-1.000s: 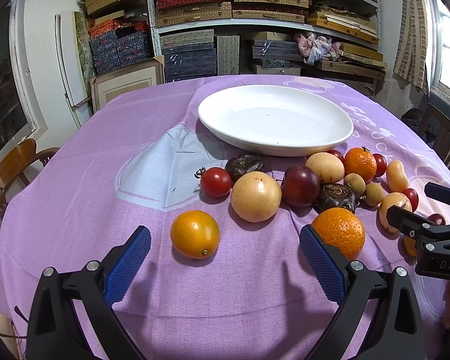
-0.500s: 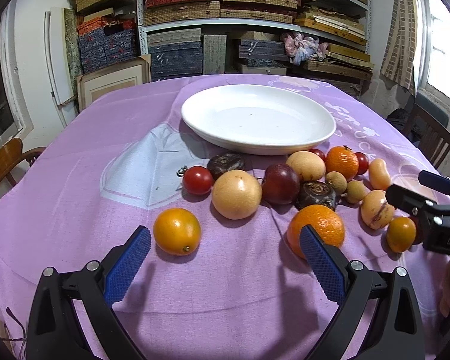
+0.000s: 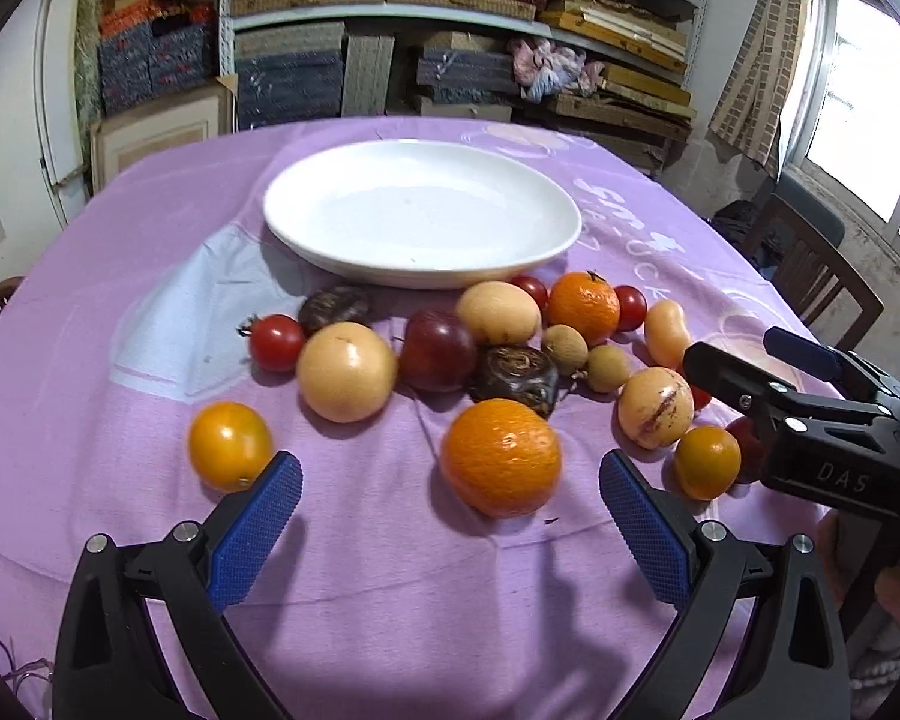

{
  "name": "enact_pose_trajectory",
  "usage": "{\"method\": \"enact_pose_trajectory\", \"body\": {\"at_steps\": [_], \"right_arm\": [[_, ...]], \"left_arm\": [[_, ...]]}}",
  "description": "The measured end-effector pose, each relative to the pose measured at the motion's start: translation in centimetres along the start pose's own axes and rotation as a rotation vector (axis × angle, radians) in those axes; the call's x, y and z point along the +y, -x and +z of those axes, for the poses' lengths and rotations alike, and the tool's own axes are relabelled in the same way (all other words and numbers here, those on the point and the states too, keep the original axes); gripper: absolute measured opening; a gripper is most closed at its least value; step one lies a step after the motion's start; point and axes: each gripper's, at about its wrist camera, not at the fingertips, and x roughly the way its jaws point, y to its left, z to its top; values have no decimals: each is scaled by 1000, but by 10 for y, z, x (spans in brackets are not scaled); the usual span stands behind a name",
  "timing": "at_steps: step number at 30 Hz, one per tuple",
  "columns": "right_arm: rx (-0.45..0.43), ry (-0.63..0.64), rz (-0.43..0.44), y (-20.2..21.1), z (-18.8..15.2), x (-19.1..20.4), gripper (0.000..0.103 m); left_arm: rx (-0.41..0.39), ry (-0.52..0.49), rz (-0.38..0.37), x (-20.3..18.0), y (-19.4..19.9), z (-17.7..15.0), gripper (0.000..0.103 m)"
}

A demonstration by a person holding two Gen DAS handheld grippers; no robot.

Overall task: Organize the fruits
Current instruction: 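Close the left tool around the large orange mandarin, then close the right tool around the dark red plum while the left tool holds the mandarin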

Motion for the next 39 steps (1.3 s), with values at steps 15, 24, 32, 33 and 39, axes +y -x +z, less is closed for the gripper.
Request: {"method": "enact_pose_trajectory", "body": {"at_steps": [15,24,32,33,39], "right_arm": [[-36,-73,15,10,5,-19,99],[-39,-81,14,10,4,-22,99],[-46,-36,46,13,2,-14,99],[-51,-32,59,16,0,-14,99],[-91,18,90,48,-26,-19,99]], "left_arm": [[71,1,-26,-13,-29,6,49],[46,-41,-4,-17,-23,0,48],[-54,-5,117,18,14,-13,48],[-62,7,131,23,16,-13,48],[-82,89,137,50,21,-20,48]]}}
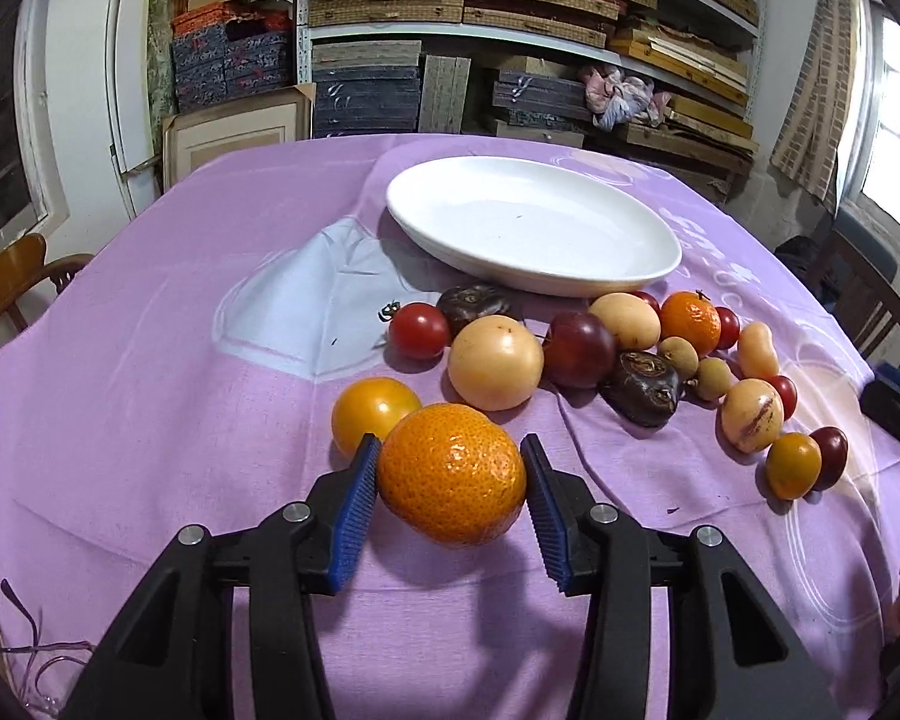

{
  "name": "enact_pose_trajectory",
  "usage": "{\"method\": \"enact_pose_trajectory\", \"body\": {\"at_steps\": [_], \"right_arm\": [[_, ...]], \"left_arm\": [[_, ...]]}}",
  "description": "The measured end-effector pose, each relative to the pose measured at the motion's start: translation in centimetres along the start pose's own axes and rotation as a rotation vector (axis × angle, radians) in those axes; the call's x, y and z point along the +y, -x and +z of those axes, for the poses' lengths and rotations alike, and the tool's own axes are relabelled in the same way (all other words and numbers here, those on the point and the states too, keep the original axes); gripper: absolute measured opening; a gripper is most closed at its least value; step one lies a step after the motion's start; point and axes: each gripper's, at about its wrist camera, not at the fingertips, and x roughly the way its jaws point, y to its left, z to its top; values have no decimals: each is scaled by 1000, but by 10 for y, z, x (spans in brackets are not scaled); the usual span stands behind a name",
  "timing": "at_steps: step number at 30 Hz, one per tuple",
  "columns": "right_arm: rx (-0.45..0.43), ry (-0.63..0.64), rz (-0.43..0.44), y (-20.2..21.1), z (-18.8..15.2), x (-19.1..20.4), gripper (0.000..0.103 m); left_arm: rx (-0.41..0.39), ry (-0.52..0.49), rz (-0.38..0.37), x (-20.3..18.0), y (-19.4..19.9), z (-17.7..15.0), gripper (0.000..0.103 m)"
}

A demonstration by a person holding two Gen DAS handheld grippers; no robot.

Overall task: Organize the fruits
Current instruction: 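Close the right tool around the dark red plum while the left tool holds the mandarin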

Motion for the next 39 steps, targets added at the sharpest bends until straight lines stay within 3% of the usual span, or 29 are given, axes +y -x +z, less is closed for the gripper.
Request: {"method": "enact_pose_trajectory", "body": {"at_steps": [2,4,6,7,17,27,39], "right_arm": [[27,16,-29,7,-7,-5,99],[39,45,-75,15,-13,-9,90],[67,83,-94,17,-16,-11,43],[89,83,-89,16,-17,-14,40],[171,170,-70,-3,-30,-2,40],[230,175,-26,-23,-27,0,39],[227,179,-25,-29,-26,0,40]], "left_arm": [[-15,-4,-1,1,3,0,48],[-22,-9,-8,0,5,-1,48],[-18,-15,-17,-1,6,-2,48],[-17,-14,-21,-2,7,-2,48],[-13,-15,-27,-3,7,-4,48],[-7,-15,-36,-2,5,-4,48],[7,-23,-45,-5,1,-5,48]]}}
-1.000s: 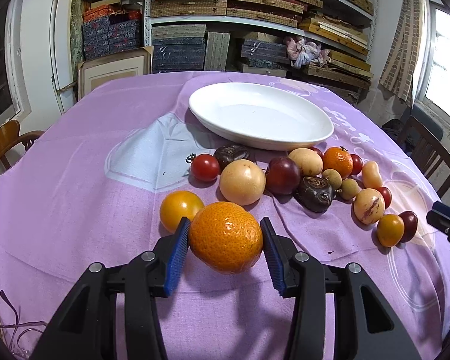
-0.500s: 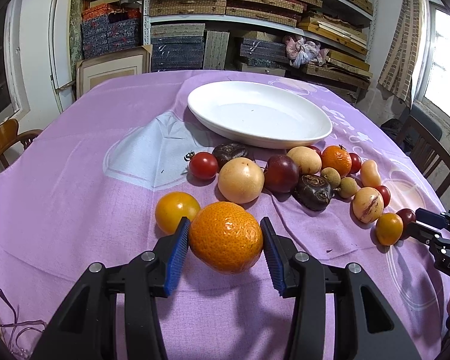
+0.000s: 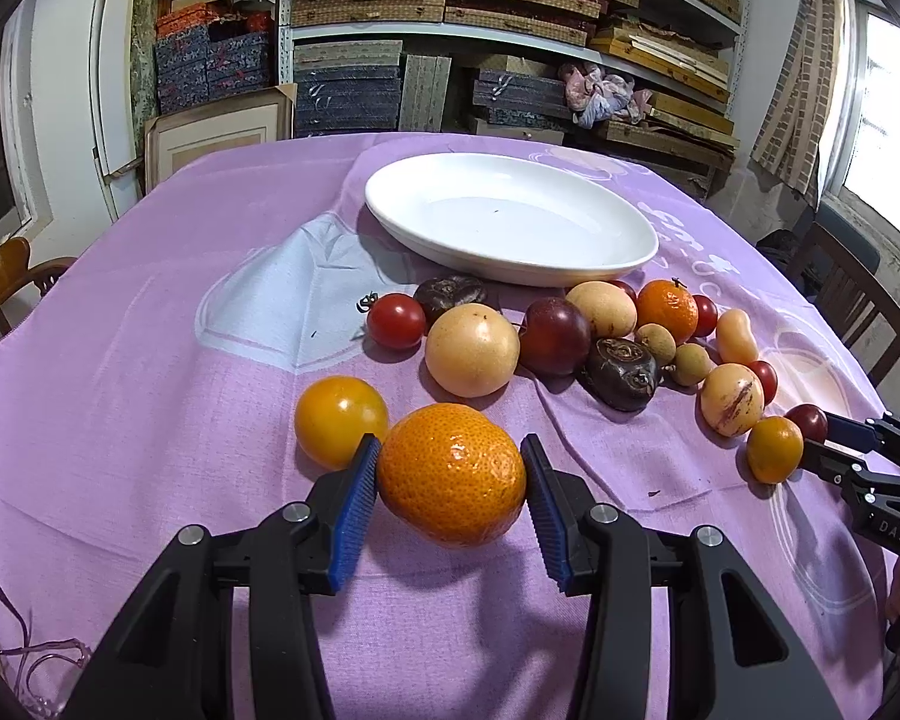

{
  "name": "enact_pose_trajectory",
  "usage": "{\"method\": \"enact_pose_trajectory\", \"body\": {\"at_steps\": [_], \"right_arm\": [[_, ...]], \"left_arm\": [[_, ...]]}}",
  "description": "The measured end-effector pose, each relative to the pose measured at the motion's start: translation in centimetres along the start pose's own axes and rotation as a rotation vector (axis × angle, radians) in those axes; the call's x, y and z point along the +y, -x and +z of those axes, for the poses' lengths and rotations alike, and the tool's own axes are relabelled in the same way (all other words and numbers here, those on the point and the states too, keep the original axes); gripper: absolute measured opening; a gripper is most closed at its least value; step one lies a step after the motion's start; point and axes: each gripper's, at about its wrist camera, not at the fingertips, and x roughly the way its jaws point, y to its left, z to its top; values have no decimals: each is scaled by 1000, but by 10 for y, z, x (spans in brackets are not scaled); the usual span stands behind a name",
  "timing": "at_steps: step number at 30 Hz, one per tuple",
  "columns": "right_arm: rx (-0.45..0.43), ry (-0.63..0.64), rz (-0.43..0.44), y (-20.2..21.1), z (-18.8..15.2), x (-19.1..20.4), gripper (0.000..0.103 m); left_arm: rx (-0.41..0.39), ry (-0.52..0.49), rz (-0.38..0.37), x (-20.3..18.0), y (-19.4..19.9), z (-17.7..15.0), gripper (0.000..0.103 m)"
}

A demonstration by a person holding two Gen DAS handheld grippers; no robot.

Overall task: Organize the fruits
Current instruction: 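Close the right tool around the dark red plum while the left tool holds the mandarin, then carry mandarin and plum onto the white plate and open both tools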

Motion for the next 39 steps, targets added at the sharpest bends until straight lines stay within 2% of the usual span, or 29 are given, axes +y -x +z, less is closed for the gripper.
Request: {"method": "enact_pose_trajectory", "body": {"at_steps": [15,20,24,28,32,35,39], "right_arm": [[-11,-48,30,-11,8,-10,40],[-16,-97,59,-7,11,-20,39],[-54,-117,73,7,22,-29,39],[-106,-101,82,20,50,-29,39],[-164,-65,94,22,94,-20,39],[-177,-52,107,6,130,-11,39],[-131,-42,101,-40,165,-2,39]], "left_arm": [[4,2,0,2,-3,-1,48],[-1,16,2,4,-2,2,48],[9,28,-3,7,-2,10,48],[6,19,5,4,-6,32,48],[-21,-5,18,-5,-13,67,48],[-30,-9,20,-13,-27,96,48],[-8,-25,47,-21,-60,123,48]]}}
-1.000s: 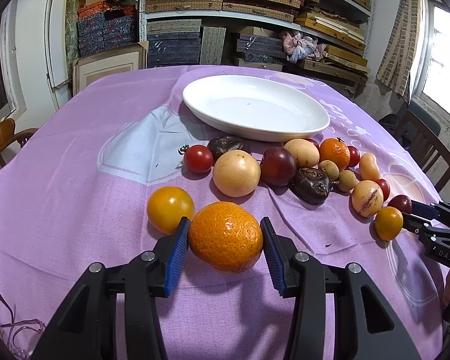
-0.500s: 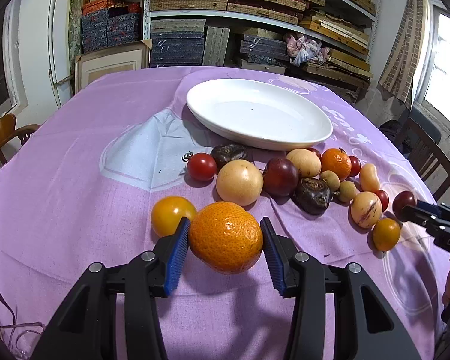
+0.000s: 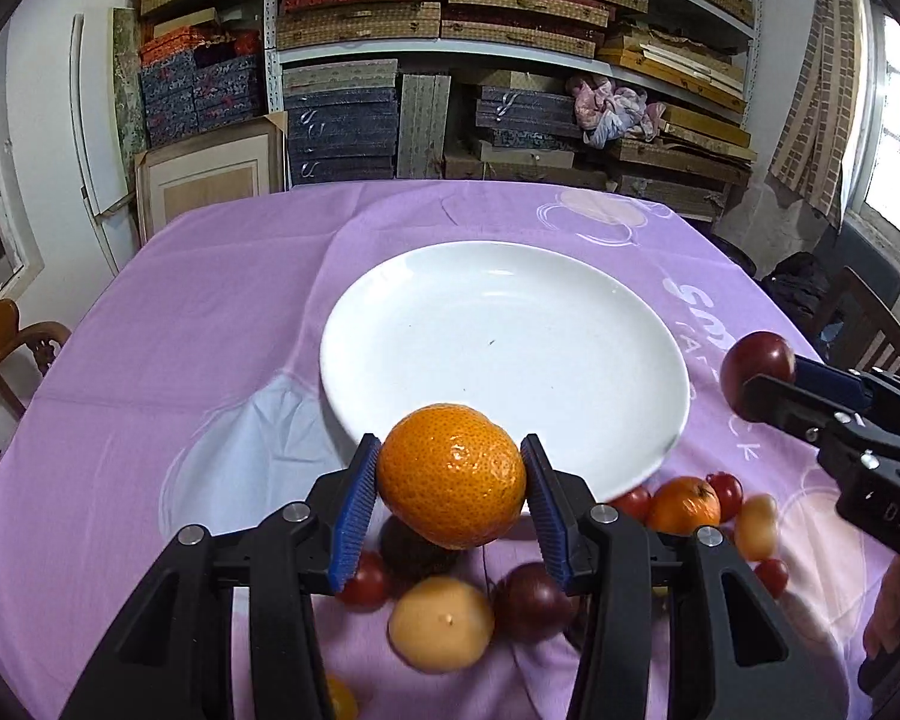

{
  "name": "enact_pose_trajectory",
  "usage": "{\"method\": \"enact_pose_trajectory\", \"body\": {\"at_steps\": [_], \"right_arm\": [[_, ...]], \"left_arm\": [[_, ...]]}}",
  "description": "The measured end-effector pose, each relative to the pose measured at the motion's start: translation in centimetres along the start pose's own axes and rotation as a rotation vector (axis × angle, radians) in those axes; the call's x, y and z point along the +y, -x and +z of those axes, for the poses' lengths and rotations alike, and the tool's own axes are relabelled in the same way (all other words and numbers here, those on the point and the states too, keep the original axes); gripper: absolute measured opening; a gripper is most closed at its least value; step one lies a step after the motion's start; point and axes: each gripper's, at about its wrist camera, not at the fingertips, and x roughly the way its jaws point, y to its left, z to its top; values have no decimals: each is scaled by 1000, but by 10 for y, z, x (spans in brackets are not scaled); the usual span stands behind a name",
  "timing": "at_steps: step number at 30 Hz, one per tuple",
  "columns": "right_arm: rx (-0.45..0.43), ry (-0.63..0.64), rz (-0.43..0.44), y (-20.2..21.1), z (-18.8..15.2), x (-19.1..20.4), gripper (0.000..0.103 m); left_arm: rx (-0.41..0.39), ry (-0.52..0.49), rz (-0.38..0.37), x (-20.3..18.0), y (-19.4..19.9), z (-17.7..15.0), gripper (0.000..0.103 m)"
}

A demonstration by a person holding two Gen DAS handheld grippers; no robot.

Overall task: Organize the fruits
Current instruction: 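Carry mandarin and plum onto the white plate and open both tools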

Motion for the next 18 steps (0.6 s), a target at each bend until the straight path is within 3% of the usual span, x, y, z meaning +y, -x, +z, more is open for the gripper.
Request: {"method": "enact_pose_trajectory", "body": {"at_steps": [10,13,16,18], "right_arm": [[150,54,-35,-97,20,1,39],[121,70,-57,-92,23,0,45],[42,21,-45,-63,28,-8,48],[-37,-25,-20,-26,30,-16,60]], "left_arm": [[112,-2,26,2,-73,22,48],[134,14,19,5,-79,20,49],[98,31,34,12,-65,19,49],[53,37,46,18,-43,21,50]]}}
